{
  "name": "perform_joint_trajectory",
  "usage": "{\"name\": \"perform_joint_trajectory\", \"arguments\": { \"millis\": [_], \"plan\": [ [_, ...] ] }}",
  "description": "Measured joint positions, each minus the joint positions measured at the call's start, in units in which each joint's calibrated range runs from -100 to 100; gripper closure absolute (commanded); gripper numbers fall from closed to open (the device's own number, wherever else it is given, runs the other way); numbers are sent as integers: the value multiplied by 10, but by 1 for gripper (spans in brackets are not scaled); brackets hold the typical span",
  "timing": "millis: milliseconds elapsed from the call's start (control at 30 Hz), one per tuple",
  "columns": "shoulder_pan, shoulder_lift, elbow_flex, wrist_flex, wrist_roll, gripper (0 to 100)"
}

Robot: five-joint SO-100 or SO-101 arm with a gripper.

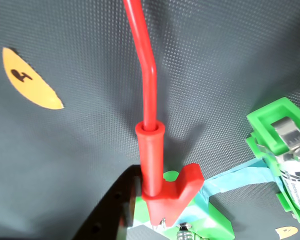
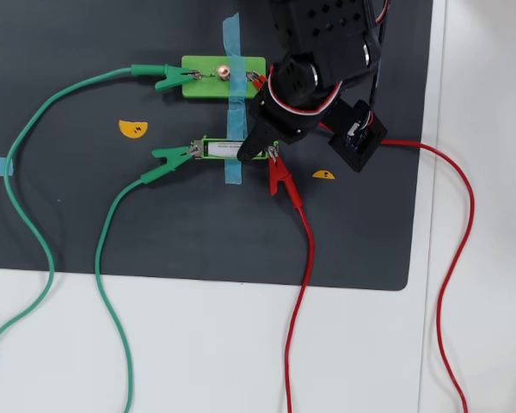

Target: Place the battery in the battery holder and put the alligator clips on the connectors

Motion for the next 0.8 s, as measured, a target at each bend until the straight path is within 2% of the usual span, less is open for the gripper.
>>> {"name": "perform_joint_trajectory", "arguments": {
  "millis": [200, 467, 600, 800],
  "plan": [
    [-2, -36, 10, 31, 0, 63],
    [-4, -238, 106, 42, 16, 63],
    [-4, -344, 138, 42, 72, 63],
    [-3, -497, 211, 42, 205, 63]
  ]
}}
